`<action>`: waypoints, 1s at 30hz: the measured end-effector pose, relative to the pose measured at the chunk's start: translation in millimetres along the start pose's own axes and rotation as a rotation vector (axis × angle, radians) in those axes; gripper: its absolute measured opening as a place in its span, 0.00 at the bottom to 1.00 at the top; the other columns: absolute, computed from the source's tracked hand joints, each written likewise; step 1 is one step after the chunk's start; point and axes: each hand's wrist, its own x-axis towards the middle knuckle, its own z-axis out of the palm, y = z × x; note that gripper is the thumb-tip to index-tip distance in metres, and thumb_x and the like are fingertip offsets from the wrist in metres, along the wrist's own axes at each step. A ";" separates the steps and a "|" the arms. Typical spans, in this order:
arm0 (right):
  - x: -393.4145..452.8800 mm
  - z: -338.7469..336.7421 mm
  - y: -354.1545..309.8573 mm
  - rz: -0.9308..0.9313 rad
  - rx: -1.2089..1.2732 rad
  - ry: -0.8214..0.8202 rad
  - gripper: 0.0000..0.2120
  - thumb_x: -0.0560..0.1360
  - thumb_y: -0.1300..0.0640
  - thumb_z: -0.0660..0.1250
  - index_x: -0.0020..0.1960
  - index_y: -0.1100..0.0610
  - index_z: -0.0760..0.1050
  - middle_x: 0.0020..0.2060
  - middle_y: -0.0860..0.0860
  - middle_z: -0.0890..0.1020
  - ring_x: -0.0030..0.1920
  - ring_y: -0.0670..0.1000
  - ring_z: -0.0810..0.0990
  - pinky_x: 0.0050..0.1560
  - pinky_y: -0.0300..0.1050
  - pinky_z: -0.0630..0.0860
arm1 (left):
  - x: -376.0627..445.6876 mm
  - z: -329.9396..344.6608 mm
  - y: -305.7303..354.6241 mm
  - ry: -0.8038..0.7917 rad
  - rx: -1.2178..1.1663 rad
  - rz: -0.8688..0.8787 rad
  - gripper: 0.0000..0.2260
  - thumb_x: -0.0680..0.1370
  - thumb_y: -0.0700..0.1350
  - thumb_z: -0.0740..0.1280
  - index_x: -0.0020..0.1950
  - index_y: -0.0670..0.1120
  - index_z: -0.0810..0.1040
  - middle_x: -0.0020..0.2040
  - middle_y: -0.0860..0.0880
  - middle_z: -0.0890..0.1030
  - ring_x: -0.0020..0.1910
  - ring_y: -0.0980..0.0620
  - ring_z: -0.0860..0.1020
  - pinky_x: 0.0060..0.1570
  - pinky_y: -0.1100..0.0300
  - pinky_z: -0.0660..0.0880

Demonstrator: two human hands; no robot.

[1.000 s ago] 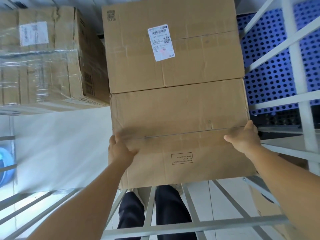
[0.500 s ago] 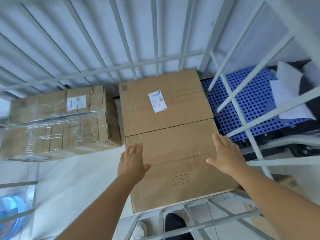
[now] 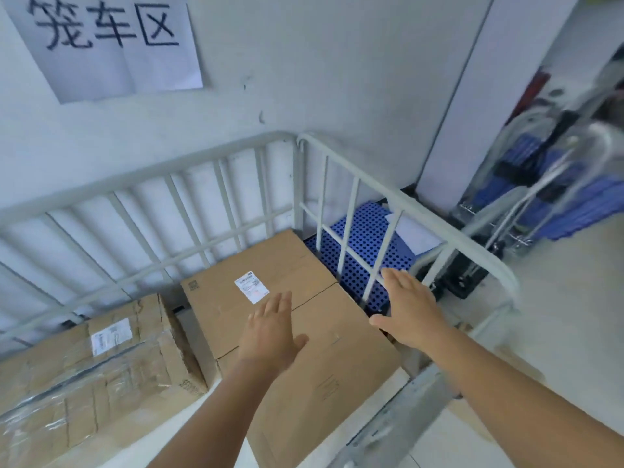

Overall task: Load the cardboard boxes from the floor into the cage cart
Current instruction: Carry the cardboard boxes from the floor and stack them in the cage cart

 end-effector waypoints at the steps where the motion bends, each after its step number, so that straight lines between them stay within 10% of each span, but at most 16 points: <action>1: -14.4 -8.0 3.9 0.022 0.015 0.029 0.44 0.77 0.40 0.64 0.80 0.53 0.41 0.80 0.51 0.47 0.79 0.53 0.44 0.77 0.54 0.47 | -4.8 -7.1 8.7 0.002 0.013 0.036 0.38 0.78 0.58 0.64 0.79 0.46 0.47 0.78 0.49 0.55 0.76 0.48 0.55 0.74 0.55 0.55; 12: -179.7 -46.9 76.8 0.338 0.176 0.263 0.39 0.77 0.43 0.63 0.80 0.52 0.46 0.79 0.50 0.52 0.79 0.52 0.49 0.77 0.52 0.49 | -53.4 -39.4 145.5 -0.036 0.080 0.424 0.37 0.78 0.58 0.63 0.80 0.47 0.47 0.79 0.49 0.53 0.77 0.48 0.53 0.75 0.52 0.54; 17: -375.2 -5.2 174.7 0.747 0.220 0.325 0.40 0.78 0.46 0.62 0.80 0.54 0.43 0.79 0.51 0.48 0.79 0.52 0.46 0.77 0.52 0.47 | -160.6 7.3 304.8 -0.133 0.124 0.834 0.36 0.78 0.57 0.63 0.79 0.46 0.49 0.79 0.49 0.55 0.77 0.49 0.54 0.75 0.53 0.53; 30: -519.8 68.2 200.0 0.968 0.251 0.288 0.42 0.78 0.40 0.61 0.80 0.56 0.42 0.79 0.52 0.49 0.79 0.53 0.47 0.77 0.53 0.48 | -273.1 63.9 367.2 -0.195 0.201 1.029 0.33 0.78 0.57 0.63 0.77 0.47 0.55 0.75 0.49 0.63 0.72 0.47 0.63 0.70 0.54 0.60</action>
